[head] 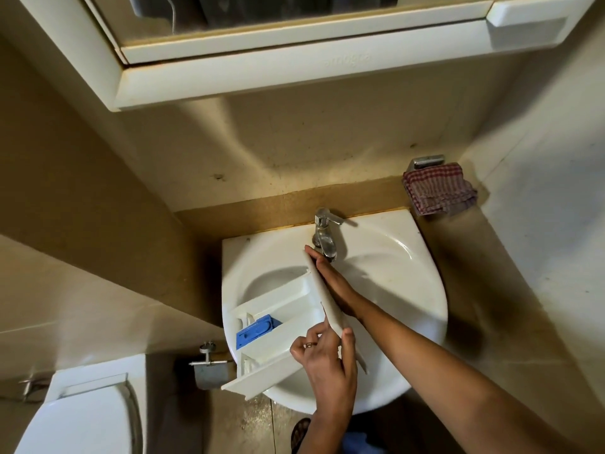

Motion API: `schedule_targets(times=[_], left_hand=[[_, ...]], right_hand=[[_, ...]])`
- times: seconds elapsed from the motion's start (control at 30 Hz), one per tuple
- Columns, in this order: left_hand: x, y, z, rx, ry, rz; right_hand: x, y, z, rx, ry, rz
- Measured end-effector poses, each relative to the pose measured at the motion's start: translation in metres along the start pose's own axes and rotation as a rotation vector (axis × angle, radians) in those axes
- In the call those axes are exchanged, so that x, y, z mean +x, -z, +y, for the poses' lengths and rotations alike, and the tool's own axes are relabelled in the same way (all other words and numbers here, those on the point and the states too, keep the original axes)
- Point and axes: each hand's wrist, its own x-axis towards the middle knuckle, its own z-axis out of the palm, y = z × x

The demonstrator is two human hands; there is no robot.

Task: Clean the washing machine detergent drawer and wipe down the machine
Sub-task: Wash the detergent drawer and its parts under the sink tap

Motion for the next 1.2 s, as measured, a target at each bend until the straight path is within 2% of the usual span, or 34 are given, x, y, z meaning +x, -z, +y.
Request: schedule_targets(times=[0.3,0.43,0.57,0.8,1.0,1.1,1.2], left_hand=[[0.007,0.021,0.004,-0.087,0.031,0.101],[0.009,0.032,0.006,-0.147,0.045,0.137],[0.019,0.05,0.009,-0.281,0.266,0.14],[0.042,0.058,0.003,-0.453,0.512,0.087],[0.058,0.061,-0.006,-0.584,0.744,0.065],[0.059,0.06,-0.021,-0.611,0.89,0.004],[0.057,0.06,-0.025,-0.615,0.958,-0.017]], right_hand=[[0.0,0.008,0.012,-0.023,-0.042,0.091],[0.0,0.008,0.015,-0.003,-0.064,0.226],[-0.008,0.011,0.016,0.204,-0.066,0.385],[-0.026,0.031,0.005,0.244,-0.169,0.569],[-0.048,0.052,-0.003,0.049,-0.211,0.569],[-0.057,0.057,-0.008,0.027,-0.236,0.557],[-0.069,0.058,-0.003,0.04,-0.206,0.531]])
